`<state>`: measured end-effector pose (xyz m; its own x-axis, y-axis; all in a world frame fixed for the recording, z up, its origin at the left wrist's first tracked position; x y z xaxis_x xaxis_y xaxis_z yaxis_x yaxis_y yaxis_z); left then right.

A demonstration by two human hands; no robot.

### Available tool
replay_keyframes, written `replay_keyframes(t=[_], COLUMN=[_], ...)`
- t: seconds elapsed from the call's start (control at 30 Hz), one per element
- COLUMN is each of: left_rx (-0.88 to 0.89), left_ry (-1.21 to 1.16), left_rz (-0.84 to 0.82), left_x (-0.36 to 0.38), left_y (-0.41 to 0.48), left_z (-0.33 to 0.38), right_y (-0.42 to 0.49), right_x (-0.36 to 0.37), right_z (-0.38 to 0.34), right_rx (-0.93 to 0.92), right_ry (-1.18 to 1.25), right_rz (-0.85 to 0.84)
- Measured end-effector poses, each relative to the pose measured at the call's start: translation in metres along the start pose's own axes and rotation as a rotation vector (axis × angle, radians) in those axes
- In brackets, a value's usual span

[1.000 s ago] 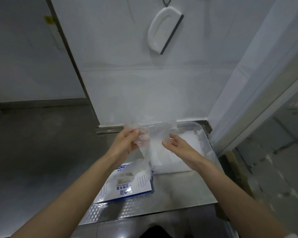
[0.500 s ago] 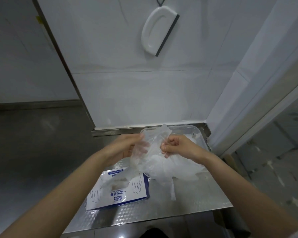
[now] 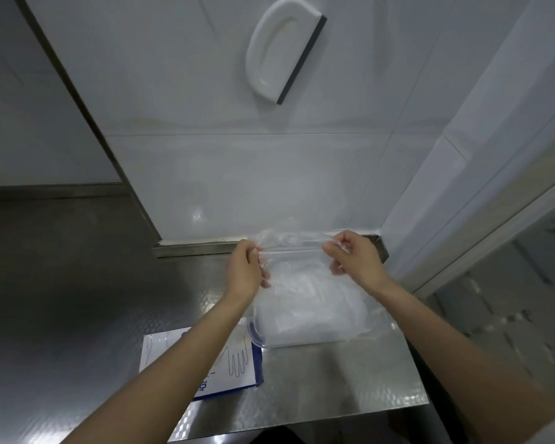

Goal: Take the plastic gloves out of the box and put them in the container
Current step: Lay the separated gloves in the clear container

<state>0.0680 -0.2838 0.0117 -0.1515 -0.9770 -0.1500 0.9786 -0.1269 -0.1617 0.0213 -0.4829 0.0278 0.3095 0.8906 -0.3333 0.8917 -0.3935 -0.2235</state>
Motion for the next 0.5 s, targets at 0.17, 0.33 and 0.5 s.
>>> replay_keyframes(t=[0.17,0.33,0.5], left_rx=[0.184,0.324,0.519], left_ry=[0.368,0.873,1.034], left_rz=[-0.051,-0.056,-0.254], left_x=[-0.006,0.004,0.03], left_y=[0.006,0.007,-0.004], left_z=[-0.022,-0.017,-0.005], right_y=[0.013,0.019,0.025], right_x=[0.007,0.022,0.027], right_z=[0.029,0.049,0.059], right_rx=[-0.201,-0.135,-0.191], right_ry=[-0.548,-0.894,-1.108], right_rz=[0.123,-0.036,-0.146])
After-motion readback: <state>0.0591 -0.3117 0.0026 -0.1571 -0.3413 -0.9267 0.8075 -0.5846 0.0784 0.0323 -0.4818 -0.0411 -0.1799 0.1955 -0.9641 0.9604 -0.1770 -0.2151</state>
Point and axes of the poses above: each hand's wrist, its own y-axis towards the middle knuckle, its own x-axis out of the palm, z = x × y, the point moved 3 cm from there along y, towards the middle knuckle, and after that the axes turned 5 degrees about x, right-handed, at the moved point
